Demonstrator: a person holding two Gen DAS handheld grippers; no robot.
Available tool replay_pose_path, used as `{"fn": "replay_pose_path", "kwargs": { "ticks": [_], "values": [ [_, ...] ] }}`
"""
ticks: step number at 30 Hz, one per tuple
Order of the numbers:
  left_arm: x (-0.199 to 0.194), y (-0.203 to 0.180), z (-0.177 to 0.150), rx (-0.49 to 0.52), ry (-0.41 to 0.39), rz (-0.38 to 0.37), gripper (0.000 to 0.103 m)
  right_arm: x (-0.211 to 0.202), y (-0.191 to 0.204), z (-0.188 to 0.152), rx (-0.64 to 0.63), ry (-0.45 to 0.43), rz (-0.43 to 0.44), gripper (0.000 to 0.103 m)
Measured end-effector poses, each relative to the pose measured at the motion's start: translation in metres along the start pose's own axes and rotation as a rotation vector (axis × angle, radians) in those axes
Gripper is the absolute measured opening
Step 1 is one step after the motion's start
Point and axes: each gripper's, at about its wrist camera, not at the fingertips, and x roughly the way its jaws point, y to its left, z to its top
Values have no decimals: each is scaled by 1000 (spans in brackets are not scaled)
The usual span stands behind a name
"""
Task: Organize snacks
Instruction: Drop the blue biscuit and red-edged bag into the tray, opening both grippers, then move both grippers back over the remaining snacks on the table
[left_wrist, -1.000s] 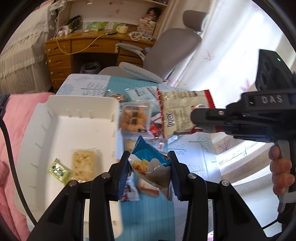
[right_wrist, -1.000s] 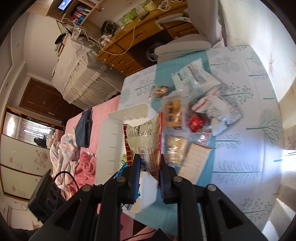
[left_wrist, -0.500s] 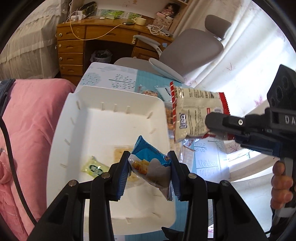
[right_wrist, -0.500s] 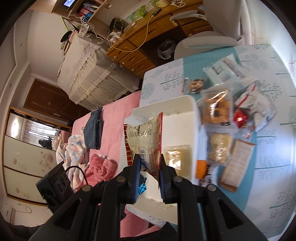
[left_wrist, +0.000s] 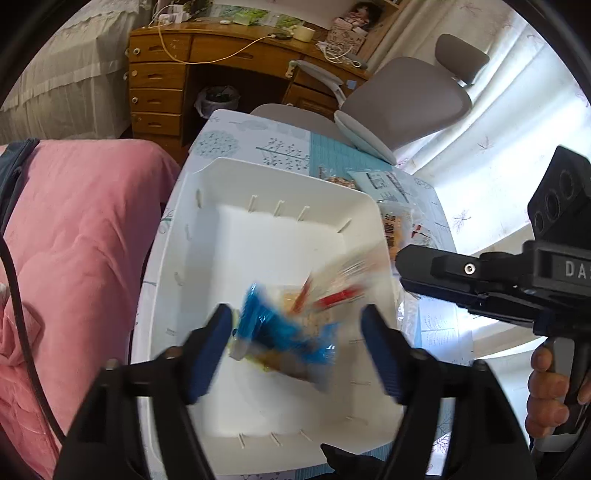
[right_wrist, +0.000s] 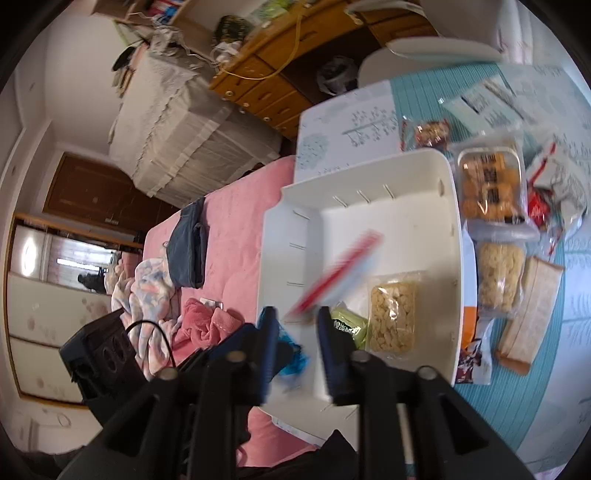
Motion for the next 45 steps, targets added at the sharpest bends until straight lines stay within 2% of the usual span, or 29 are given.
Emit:
{"fn": "replay_pose_path", "kwargs": {
  "ticks": [1,3,9,18,28,35,45],
  "values": [
    [0,3,0,-6,3,4,78,1,-2,0,11,2,-2,46],
    [1,6,0,-15,4,8,78,3,-8,-2,41,3,-7,51],
    [3,5,-3,-30,19,29,78,-3,-16,-4,78,-6,-20,51],
    [2,-18,-12,-16,21,-2,78,-19,-35,-16,94,3,-60,52],
    [18,-71,-33,13,73,0,78,-35,-84,-34,125,56,-105,52],
    [34,-113,-50,12,116,30,78,-55,-121,-37,117,87,-136,52],
    [53,-175,-68,7,145,78,79,-96,-172,-28,66,56,-230,62]
  ]
}}
